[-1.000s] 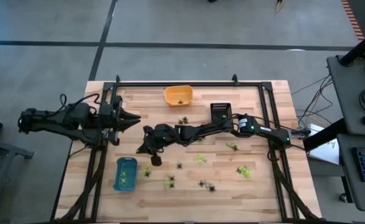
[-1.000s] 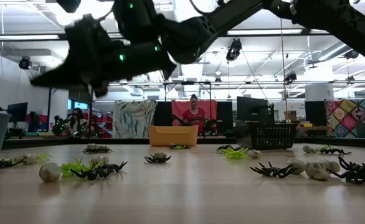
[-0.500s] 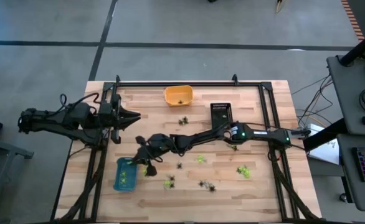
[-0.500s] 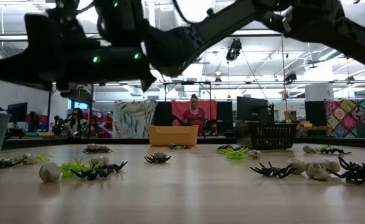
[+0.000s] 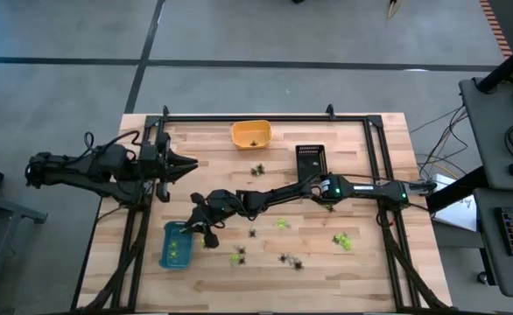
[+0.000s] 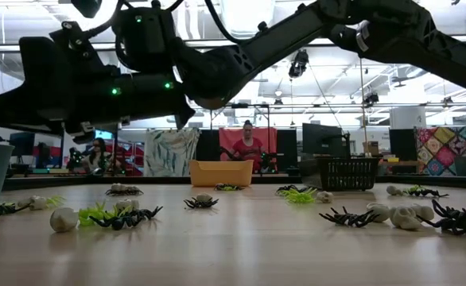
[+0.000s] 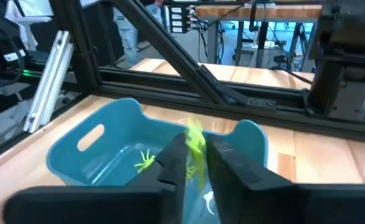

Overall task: Sort Halloween decoration
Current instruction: Put the green spider toy into the blue bin, then put the white skull toy into the black bin

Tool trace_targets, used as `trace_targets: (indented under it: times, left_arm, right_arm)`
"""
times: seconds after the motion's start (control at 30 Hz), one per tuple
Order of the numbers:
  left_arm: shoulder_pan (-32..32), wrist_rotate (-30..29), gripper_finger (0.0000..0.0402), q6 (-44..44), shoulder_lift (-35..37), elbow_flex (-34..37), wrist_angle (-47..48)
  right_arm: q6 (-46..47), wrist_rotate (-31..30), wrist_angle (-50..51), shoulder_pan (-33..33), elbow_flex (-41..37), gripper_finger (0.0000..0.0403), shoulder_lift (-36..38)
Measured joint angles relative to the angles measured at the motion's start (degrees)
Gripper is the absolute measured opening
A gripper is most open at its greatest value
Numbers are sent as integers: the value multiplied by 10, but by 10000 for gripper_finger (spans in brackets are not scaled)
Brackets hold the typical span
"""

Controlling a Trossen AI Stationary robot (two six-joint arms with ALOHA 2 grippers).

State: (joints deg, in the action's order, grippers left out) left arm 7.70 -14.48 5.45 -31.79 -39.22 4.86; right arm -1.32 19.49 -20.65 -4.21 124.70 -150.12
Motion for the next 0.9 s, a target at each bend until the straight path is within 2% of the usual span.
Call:
trace_targets:
  times: [0.17,0.3,0.47,0.63,0.9]
  left_arm:
    - [0,0,43,0,0,0,1]
    - [0,0,43,0,0,0,9]
    - [0,0,43,2,-4,0,34]
    - [0,0,43,24,-15,0,64]
    - [0,-1,43,104,-72,0,114]
  right_arm:
    - [13,0,4,3,0,116,1]
    - [-1,5,53,8,0,139,18]
    - [-70,6,220,13,1,145,83]
    - [-137,-1,441,14,0,134,157]
    - [-152,-1,722,15,-35,123,254]
